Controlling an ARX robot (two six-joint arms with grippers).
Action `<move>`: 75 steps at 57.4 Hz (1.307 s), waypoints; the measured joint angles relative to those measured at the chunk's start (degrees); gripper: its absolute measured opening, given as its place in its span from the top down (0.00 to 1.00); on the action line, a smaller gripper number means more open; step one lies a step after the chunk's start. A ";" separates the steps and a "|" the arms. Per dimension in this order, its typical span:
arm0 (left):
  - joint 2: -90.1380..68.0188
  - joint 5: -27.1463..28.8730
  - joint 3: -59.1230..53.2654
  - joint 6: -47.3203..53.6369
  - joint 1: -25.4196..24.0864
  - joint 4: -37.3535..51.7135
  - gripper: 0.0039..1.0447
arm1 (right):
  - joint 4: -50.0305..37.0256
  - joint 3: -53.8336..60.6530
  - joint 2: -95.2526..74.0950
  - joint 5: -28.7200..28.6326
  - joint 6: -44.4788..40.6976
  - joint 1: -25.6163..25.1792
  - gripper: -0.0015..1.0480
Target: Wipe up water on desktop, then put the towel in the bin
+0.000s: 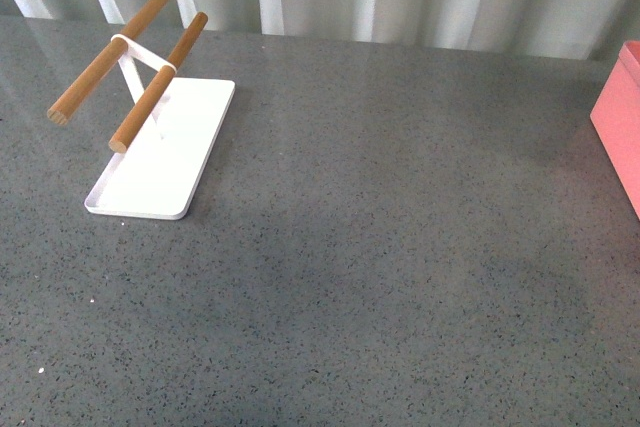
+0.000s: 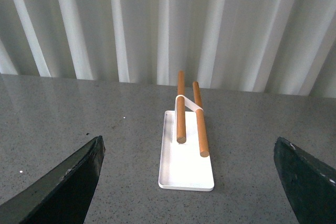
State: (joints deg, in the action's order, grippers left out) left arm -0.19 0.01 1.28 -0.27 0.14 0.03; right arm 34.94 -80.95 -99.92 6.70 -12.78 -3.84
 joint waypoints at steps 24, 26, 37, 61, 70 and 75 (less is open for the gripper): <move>0.00 0.00 0.00 0.00 0.00 0.00 0.06 | 4.83 -5.05 -2.80 0.46 3.37 -4.42 0.96; 0.00 0.00 0.00 0.00 0.00 0.00 0.06 | 4.83 -5.05 -2.86 0.48 3.48 -4.63 0.96; 0.00 0.00 0.00 0.00 0.00 0.00 0.06 | 4.39 -3.98 -3.02 -0.20 3.87 -6.19 0.96; 0.00 0.00 0.00 0.00 0.00 0.00 0.06 | 3.32 0.26 -2.58 -1.86 3.96 -9.20 0.96; 0.00 0.00 0.00 0.00 0.00 0.00 0.06 | 4.07 0.79 -2.16 -3.19 4.39 -10.97 0.96; 0.00 0.00 0.00 0.00 0.00 0.00 0.06 | 4.35 0.79 -2.05 -3.85 4.96 -11.63 0.96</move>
State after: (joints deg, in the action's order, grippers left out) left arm -0.19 0.01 1.28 -0.27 0.14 0.03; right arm 39.29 -80.16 -101.97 2.85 -7.81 -15.46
